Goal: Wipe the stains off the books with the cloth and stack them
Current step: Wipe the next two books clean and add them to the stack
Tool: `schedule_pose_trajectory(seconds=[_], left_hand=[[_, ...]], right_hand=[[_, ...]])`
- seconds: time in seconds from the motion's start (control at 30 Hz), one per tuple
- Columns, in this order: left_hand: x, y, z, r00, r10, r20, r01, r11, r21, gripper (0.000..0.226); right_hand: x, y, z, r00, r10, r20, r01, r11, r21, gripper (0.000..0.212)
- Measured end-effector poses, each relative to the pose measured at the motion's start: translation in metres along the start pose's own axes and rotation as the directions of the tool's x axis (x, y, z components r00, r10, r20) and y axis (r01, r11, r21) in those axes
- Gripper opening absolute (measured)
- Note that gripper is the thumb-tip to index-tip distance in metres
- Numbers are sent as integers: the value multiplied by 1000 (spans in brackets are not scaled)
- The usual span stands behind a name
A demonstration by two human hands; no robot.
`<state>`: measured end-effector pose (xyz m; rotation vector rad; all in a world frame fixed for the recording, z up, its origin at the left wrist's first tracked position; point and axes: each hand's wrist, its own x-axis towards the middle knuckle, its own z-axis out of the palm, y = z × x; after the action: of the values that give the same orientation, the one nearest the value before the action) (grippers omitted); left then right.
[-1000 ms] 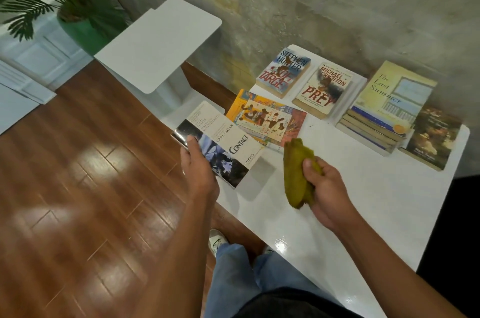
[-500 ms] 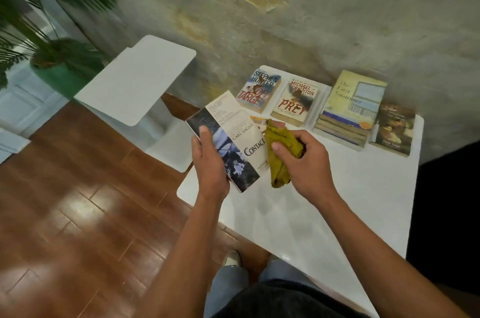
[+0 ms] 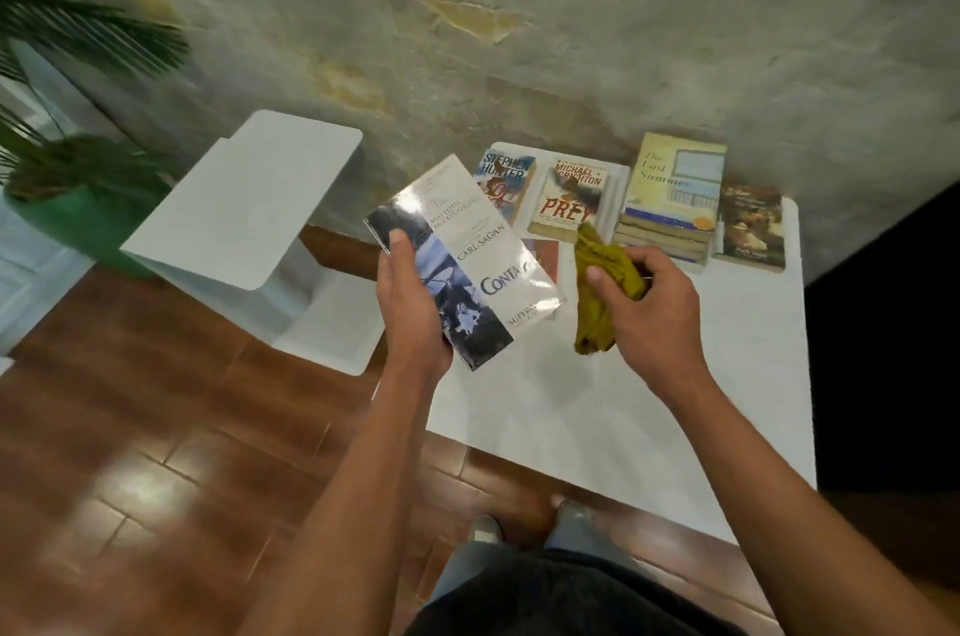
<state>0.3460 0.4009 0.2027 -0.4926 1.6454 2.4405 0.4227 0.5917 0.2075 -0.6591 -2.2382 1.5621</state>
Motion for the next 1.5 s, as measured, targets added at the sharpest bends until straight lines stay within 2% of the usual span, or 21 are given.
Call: schedule_pose_trajectory(seconds=[0.07,0.2,0.3,0.47,0.57,0.7,0.8,0.93,1.0,1.03,1.1,1.17,1.2,1.3,1.5], left_hand=[[-1,10,-3,998,-12,55,13,1000,-20,64],[-7,28,2,985,-10,171,14,1000,-24,45],[-13,39,11,964,-37,264,37,999,5,49],[-20,50,25,941,7,339,-20,999,35,52],[-21,57,34,935,37,354,-50,998,28,55],[-27,64,50,932,77,354,-99,994,42,51],[-29,61,60,940,81,331,-114,990,80,45],[-31,56,69,942,81,325,-107,992,62,40],[-30,55,71,945,75,317,-98,994,56,43],[-31,54,72,946,69,317,-89,995,50,45],[-29,55,72,947,61,316,-77,996,37,49],[-27,57,73,941,72,329,-84,996,23,50],[-26,59,73,939,70,336,-83,996,24,49],[-23,63,75,933,49,355,-64,997,32,48],[-20,62,86,933,22,359,-28,1000,11,50]], right_hand=[[-5,-2,-13,996,44,-80,-37,996,84,20],[-24,-17,-29,985,110,-132,-65,950,307,19],[-38,-34,-34,983,121,-135,-55,907,417,21],[-59,-53,-39,982,78,-170,19,861,508,27],[-65,-60,-42,984,100,-149,20,762,647,34],[-65,-72,-34,977,43,-207,97,777,623,56],[-62,-76,-24,978,-3,-208,117,835,538,58],[-60,-72,-23,995,-44,-94,93,778,621,39],[-57,-71,-26,997,-38,-68,69,824,563,13],[-55,-70,-26,995,-48,-90,85,873,479,11],[-53,-70,-26,992,-78,-94,109,913,394,41],[-51,-72,-28,999,-21,-37,35,898,438,60],[-50,-73,-30,1000,15,-7,-10,892,452,56],[-42,-78,-36,997,63,54,-80,898,433,23],[-33,-72,-50,994,62,92,-96,902,421,26]])
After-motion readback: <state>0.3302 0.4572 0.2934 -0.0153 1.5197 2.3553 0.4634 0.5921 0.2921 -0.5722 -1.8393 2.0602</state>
